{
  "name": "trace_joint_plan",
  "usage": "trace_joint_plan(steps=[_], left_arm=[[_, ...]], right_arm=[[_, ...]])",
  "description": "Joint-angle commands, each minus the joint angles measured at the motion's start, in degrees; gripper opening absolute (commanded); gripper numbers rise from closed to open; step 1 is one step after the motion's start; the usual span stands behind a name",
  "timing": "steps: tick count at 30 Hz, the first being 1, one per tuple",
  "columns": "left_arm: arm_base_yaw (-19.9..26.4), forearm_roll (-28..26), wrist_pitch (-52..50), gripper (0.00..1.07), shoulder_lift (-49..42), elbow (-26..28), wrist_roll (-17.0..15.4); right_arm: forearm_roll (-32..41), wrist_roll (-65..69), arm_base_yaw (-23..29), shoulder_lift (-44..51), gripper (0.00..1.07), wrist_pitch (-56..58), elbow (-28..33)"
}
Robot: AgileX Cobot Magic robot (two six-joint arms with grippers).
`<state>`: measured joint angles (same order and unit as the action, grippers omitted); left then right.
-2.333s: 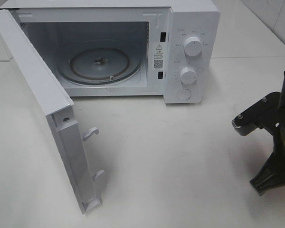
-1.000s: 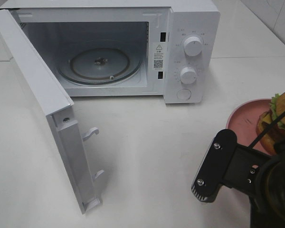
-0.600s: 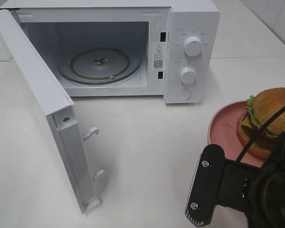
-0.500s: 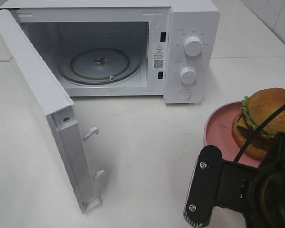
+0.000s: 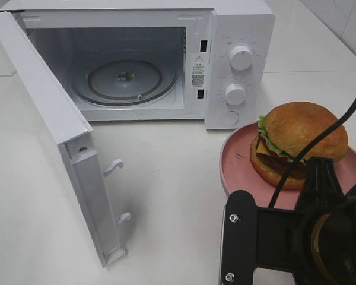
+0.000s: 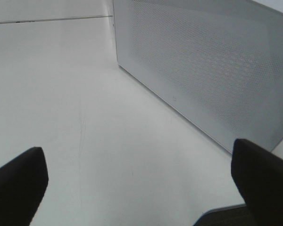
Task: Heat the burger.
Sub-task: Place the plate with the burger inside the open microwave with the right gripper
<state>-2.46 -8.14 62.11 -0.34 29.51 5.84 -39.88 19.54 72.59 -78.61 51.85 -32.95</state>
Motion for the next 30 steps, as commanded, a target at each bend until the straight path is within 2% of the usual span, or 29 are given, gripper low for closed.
trace_joint_plan(steps=[1,17,30], left_arm=[[-0.11,0.17,-0.80,0.98,-1.32,0.00,-0.17],[-0.11,0.17,-0.80,0.98,-1.32,0.00,-0.17],[-0.11,0.17,-0.80,0.98,-1.32,0.00,-0.17]], right_arm=[[-4.87,-1.49,0.46,0.63,0.00,1.32,-0.23],[-6.19,-5.27,0.46,0.63,0.00,-1.72,-0.52],[-11.46,-13.41,0.23,0.63,0.00,-7.96,-0.52]])
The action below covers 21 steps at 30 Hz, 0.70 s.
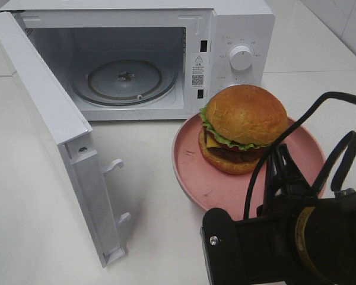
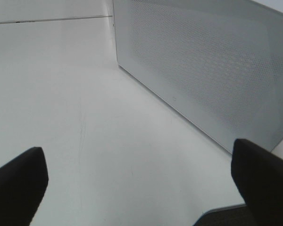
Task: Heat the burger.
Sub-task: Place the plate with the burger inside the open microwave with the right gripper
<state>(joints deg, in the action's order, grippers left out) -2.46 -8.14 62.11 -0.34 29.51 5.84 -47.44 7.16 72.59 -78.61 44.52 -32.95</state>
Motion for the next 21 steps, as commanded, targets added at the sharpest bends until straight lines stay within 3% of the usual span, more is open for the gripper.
trace_joint_plan(steps=[1,7,21], left_arm=[[-0.11,0.17,-0.80,0.98,-1.32,0.00,-0.17],[-0.11,0.17,-0.80,0.98,-1.32,0.00,-0.17],[-0.11,0.17,-0.80,0.98,-1.32,0.00,-0.17]], right_arm=[[-3.90,-1.03,0.23,0.63,0.00,-0.63,-0.52],[-4.47,-5.44,0.17,0.63,0.00,-3.15,-0.52],[-4.53,-17.30,-7.96,0.63,0.00,-13.87,-0.52]])
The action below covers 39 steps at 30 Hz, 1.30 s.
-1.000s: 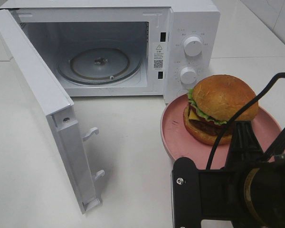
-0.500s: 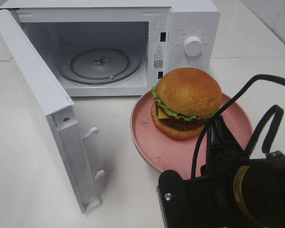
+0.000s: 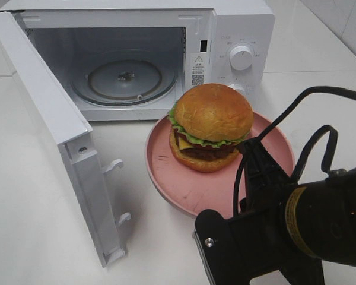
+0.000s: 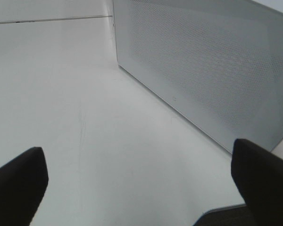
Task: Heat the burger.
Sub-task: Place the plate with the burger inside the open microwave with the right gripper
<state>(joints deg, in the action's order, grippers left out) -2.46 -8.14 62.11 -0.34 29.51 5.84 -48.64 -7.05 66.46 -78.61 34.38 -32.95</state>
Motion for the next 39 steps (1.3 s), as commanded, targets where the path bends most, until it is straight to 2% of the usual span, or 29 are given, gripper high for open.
trace_joint_plan(steps=[1,11,15,18,25,27,30,32,35,37,39], left_arm=[[-0.11,0.17,-0.80,0.98,-1.32,0.00,-0.17],[-0.11,0.17,-0.80,0.98,-1.32,0.00,-0.17],[-0.11,0.17,-0.80,0.98,-1.32,0.00,-0.17],[-0.11,0.17,-0.80,0.98,-1.32,0.00,-0.17],[-0.11,0.17,-0.80,0.98,-1.32,0.00,-0.17],[-0.11,0.17,-0.80,0.98,-1.32,0.00,-0.17],[-0.11,0.17,-0.80,0.98,-1.32,0.00,-0.17],[-0.11,0.17,-0.80,0.98,-1.32,0.00,-0.17],[-0.11,0.17,-0.80,0.98,-1.32,0.00,-0.17],[-0.11,0.17,-0.80,0.98,-1.32,0.00,-0.17],[-0.11,0.17,-0.80,0.98,-1.32,0.00,-0.17]], right_arm=[[-3.32,-3.09,-1.83,0.63,0.00,-3.72,-0.52],[-1.78,-14.61,-10.89,0.63,0.00,-11.52,-0.52],[1.95,-23.66,-15.76,0.63,0.00,-15.76,-0.52],[2.81,-25.38,-16.33,0.63,0.00,-16.21,-0.52],[9.40,-37.87,-19.88,0.63,0.00,-17.19,-0.52],[15.24,-45.84,-22.29,0.63,0.00,-17.19,-1.43],[16.67,-47.84,-22.92,0.63,0.00,-17.19,-1.83],[21.89,-58.21,-24.58,0.63,0.00,-17.19,-3.04],[23.20,-60.22,-24.92,0.63,0.00,-17.19,-3.21],[28.25,-68.58,-26.53,0.63,0.00,-17.13,-3.27],[29.56,-70.13,-26.87,0.63,0.00,-17.13,-3.27]])
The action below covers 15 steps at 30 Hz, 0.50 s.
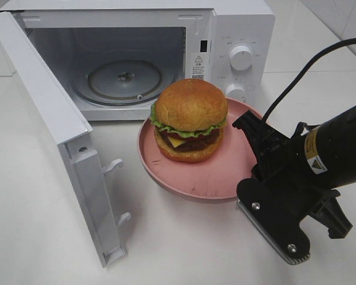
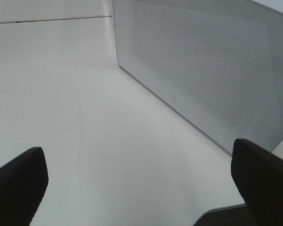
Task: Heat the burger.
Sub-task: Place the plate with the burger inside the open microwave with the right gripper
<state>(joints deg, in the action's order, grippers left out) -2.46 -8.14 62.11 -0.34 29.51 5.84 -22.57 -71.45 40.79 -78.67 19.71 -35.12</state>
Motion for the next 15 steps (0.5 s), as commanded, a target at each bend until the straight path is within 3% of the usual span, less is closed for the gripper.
trace_joint_plan(steps=[1,6,15], left_arm=[[-0.11,0.17,-0.80,0.98,-1.32,0.00,-0.17],[-0.11,0.17,-0.80,0.98,-1.32,0.00,-0.17],[-0.11,0.17,-0.80,0.98,-1.32,0.00,-0.17]], right_arm=[[6.82,-8.31,-2.01,0.69,0.00,-2.52,-1.09],[11.57,-13.24,-2.64,0.69,0.00,-2.86,-1.66],[11.23,-12.72,-2.64,0.57,0.00,-3.78,-1.89]])
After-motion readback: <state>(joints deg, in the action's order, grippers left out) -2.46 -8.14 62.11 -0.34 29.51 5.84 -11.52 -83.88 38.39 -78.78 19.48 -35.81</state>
